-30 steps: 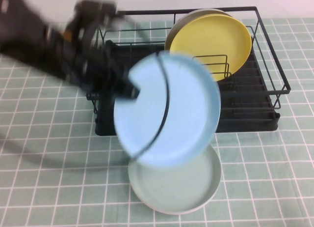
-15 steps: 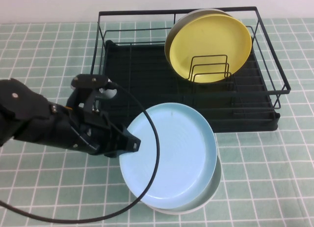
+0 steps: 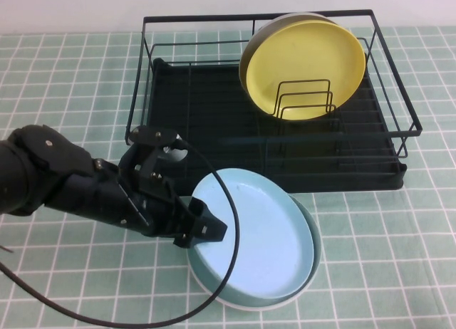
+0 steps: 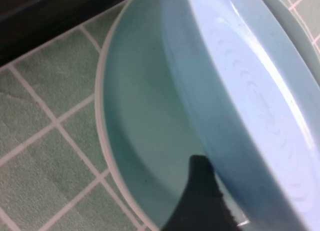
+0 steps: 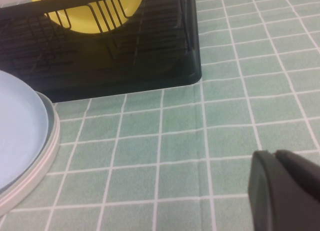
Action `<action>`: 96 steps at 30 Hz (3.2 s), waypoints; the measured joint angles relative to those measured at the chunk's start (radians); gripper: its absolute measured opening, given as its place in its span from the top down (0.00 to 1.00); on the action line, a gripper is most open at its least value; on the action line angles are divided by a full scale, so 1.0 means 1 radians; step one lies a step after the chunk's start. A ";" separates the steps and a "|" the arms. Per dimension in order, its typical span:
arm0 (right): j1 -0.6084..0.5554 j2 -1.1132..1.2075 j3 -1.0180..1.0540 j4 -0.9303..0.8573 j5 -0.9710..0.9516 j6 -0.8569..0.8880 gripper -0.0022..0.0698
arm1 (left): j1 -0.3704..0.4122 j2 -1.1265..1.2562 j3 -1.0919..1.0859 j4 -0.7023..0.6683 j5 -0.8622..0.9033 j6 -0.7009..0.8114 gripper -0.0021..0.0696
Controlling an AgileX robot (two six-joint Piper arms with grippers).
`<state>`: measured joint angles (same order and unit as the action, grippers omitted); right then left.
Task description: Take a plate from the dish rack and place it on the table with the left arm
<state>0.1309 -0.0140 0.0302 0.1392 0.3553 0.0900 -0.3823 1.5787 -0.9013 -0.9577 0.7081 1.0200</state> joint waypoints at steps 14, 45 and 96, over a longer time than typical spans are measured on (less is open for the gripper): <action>0.000 0.000 0.000 0.000 0.000 0.000 1.00 | -0.024 0.000 -0.057 0.267 0.016 -0.144 0.37; 0.000 0.000 0.000 0.000 0.000 0.000 1.00 | -0.040 -0.866 0.296 0.765 -0.209 -0.600 0.97; 0.000 0.000 0.000 0.000 0.000 0.000 1.00 | 0.253 -1.587 0.925 0.931 -0.364 -0.723 0.97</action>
<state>0.1309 -0.0140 0.0302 0.1392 0.3553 0.0900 -0.1296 -0.0082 0.0239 -0.0265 0.3442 0.2972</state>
